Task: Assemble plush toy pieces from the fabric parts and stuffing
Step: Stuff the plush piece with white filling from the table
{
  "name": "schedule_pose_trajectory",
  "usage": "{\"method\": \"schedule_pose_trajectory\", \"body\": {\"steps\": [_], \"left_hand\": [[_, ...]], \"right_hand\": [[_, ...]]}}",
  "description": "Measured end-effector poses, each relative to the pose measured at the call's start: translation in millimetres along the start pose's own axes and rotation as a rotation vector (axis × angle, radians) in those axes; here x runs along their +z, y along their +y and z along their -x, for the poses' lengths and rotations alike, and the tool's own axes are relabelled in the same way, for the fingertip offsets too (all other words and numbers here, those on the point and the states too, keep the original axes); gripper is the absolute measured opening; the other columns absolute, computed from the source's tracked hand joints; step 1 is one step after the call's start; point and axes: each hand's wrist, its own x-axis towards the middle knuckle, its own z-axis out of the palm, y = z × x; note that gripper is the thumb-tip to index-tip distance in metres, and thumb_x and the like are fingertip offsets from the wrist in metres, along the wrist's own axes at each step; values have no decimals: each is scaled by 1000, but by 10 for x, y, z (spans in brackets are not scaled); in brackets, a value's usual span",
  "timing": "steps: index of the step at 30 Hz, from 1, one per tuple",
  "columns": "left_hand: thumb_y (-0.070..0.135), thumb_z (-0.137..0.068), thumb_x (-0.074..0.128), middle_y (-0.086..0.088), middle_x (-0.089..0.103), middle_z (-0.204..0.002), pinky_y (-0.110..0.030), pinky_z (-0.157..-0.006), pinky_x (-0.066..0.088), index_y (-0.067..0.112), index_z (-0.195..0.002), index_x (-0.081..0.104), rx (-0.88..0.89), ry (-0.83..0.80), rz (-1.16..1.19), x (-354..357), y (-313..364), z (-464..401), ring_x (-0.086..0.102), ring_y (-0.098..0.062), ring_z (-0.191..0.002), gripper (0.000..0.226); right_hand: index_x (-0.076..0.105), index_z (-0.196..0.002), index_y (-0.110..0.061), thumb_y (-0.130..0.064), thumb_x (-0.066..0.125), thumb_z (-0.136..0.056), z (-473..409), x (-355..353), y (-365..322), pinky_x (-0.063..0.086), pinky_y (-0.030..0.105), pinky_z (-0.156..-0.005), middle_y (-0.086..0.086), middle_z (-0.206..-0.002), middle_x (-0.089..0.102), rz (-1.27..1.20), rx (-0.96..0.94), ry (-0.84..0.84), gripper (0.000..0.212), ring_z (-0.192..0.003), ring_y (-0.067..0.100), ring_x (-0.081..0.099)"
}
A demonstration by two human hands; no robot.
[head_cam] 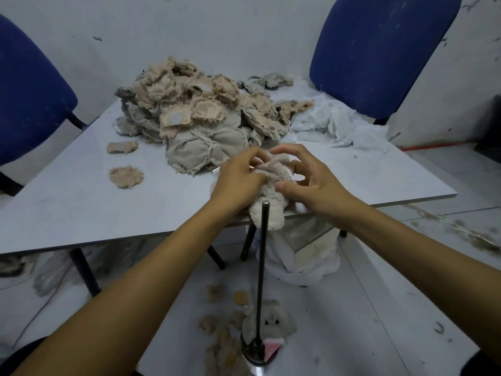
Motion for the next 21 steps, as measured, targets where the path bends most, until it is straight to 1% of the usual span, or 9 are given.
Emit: {"method": "schedule_pose_trajectory", "body": {"steps": [2, 3, 6, 8, 11, 13, 15, 18, 21], "left_hand": [[4, -79, 58, 4, 68, -95, -43, -77, 55, 26, -91, 62, 109, 157, -150, 78, -14, 17, 63, -16, -91, 25], [6, -81, 57, 4, 68, -96, -41, -77, 55, 25, -94, 64, 120, 168, -142, 104, -27, 22, 63, -15, -92, 24], [20, -82, 58, 8, 72, -96, -37, -80, 53, 26, -98, 70, 1, -38, 42, 73, -11, -22, 66, -11, -92, 21], [29, -75, 57, 2, 71, -111, -42, -90, 52, 23, -116, 69, -35, -221, 74, 17, 0, -69, 65, -16, -102, 43], [30, -69, 59, -1, 56, -136, -43, -101, 46, 25, -138, 54, 12, -404, -26, -21, -6, -44, 54, -20, -123, 70], [31, -74, 61, 6, 57, -133, -37, -102, 46, 28, -141, 51, 51, -343, -123, -30, -48, -16, 55, -12, -120, 68], [28, -85, 67, 9, 67, -117, -38, -97, 51, 28, -133, 60, 55, -201, -62, -19, -84, -1, 64, -7, -104, 49], [24, -84, 75, 8, 72, -109, -39, -91, 54, 28, -120, 69, 50, -55, -37, 13, -109, 11, 67, -9, -98, 36], [30, -83, 76, 12, 68, -96, -40, -77, 57, 37, -105, 55, 57, 18, -15, 1, -85, 96, 67, -9, -85, 31]], "right_hand": [[55, -128, -30, 0, 65, -90, -12, 3, -3, 55, 33, -71, 8, -122, 59, 15, -3, 0, 49, -88, 21, 61], [56, -127, -30, 0, 64, -90, -13, 3, -3, 53, 30, -68, 9, -122, 59, 2, 12, 11, 49, -84, 17, 60], [56, -125, -33, 1, 59, -91, 22, 19, 20, 53, 25, -60, 9, -115, 62, -113, 63, 93, 48, -73, 9, 64], [55, -124, -38, -2, 58, -92, 36, 18, 52, 49, 24, -53, 17, -111, 61, -104, 75, 168, 48, -65, 11, 60], [53, -122, -47, -7, 58, -93, 6, 8, 56, 54, 39, -55, 26, -113, 56, -78, 108, 212, 49, -72, 35, 58], [54, -122, -46, -6, 58, -93, -14, 4, 55, 57, 45, -59, 23, -115, 56, -105, 117, 201, 49, -81, 39, 61], [55, -121, -44, -5, 59, -92, -29, 9, 62, 54, 31, -61, 16, -116, 57, -103, 117, 181, 48, -87, 30, 62], [58, -117, -42, -7, 61, -91, -41, 23, 67, 47, 16, -58, 0, -110, 60, -82, 141, 185, 44, -91, 26, 55], [60, -116, -41, -8, 62, -91, -14, 46, 19, 46, 13, -53, 0, -106, 63, -106, 176, 176, 41, -85, 22, 57]]}}
